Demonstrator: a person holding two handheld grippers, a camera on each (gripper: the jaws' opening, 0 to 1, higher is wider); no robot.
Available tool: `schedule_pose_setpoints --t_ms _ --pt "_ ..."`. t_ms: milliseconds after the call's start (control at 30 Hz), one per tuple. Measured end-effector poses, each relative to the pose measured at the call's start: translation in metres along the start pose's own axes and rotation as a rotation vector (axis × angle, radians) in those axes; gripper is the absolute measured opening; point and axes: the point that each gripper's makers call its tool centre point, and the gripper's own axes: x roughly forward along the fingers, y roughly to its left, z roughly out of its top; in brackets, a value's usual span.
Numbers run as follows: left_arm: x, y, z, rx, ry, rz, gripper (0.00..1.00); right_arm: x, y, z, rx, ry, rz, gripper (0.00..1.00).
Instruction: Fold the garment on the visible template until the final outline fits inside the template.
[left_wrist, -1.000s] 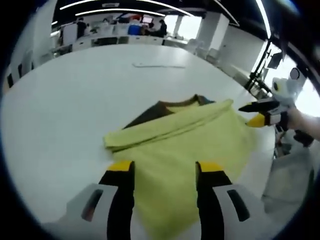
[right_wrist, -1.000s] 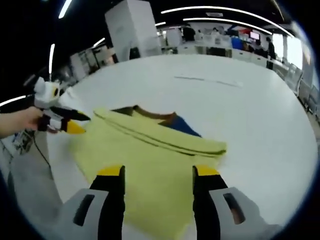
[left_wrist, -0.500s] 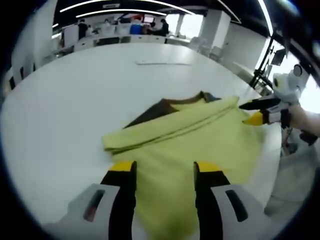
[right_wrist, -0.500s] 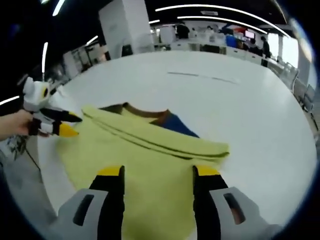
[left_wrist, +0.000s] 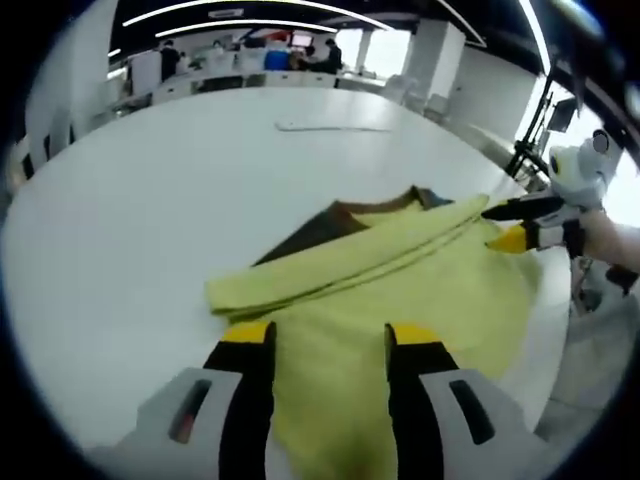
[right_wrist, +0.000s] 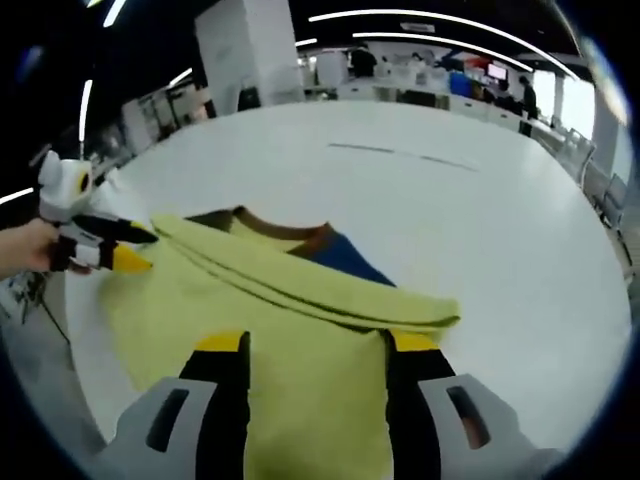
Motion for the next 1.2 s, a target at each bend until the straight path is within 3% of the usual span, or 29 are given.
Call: schedule_pose_setpoints --t_ms 567,1200 --pt "0.018 0.003 0.018 0.024 -0.029 0.034 0.41 0.011 -0.014 0.014 0.004 -0.019 -0.068 0.54" --pt "0.038 0.015 0.039 -0.025 -0.061 0.051 0.39 0.027 -0.029 0.029 0.005 -0.021 -0.101 0.52"
